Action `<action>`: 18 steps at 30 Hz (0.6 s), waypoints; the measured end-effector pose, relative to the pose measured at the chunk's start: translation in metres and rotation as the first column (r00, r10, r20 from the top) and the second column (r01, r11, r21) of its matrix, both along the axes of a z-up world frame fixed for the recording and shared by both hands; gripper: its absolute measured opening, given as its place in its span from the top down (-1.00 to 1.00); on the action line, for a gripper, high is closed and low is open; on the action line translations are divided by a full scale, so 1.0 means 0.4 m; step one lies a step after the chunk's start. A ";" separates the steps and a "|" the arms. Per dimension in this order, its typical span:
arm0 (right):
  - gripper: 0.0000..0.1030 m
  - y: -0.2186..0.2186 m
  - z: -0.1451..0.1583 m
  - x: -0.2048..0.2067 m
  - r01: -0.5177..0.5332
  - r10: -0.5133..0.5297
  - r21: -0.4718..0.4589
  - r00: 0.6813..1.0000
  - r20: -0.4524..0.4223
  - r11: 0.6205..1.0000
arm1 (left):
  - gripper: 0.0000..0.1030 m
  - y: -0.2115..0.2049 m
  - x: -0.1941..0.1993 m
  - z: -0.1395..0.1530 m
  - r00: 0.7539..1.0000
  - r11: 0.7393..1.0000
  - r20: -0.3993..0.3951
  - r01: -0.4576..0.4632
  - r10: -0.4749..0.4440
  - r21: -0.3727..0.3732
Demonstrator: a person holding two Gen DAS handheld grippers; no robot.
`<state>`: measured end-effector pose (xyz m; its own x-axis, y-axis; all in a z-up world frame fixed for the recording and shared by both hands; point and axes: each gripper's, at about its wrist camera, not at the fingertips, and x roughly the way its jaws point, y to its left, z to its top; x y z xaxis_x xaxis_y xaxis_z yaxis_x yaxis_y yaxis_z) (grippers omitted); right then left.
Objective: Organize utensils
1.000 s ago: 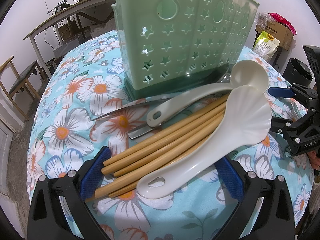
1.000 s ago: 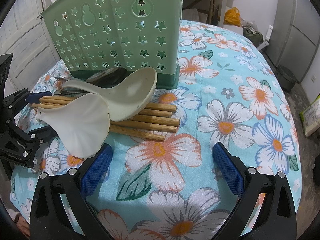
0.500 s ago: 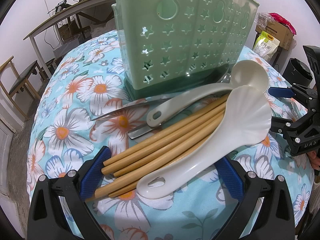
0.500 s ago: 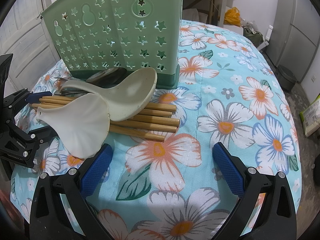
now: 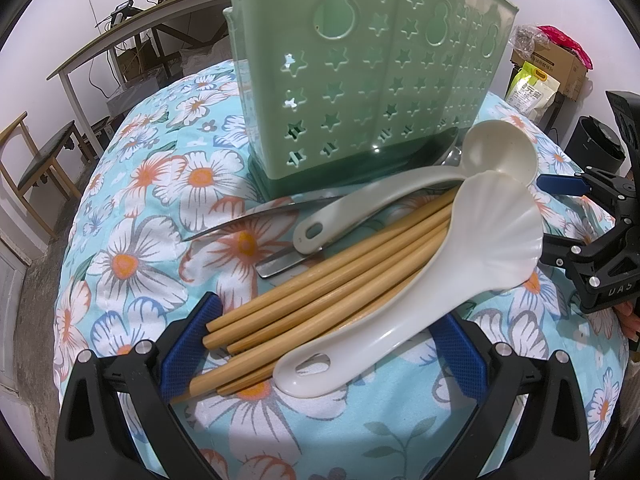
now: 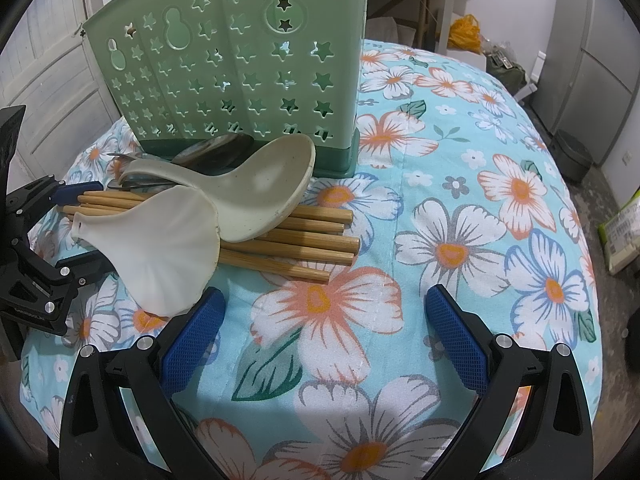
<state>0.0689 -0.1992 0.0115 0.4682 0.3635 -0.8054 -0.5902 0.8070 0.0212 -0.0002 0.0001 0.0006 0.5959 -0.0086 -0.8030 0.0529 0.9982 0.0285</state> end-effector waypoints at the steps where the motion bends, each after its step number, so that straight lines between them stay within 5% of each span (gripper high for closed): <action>1: -0.87 0.000 0.000 0.000 0.000 0.000 0.000 1.000 0.000 1.000 | -0.93 0.000 0.000 0.000 1.000 1.000 0.000 0.000 0.000 0.001; 18: -0.87 -0.042 0.004 0.010 -0.025 0.027 0.064 0.999 -0.025 0.998 | -0.92 -0.001 -0.008 0.000 1.000 1.000 0.001 0.008 -0.008 -0.003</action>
<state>0.0729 -0.2161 0.0132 0.4373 0.4262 -0.7919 -0.6095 0.7879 0.0875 -0.0036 -0.0001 0.0008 0.5964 -0.0158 -0.8025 0.0605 0.9978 0.0254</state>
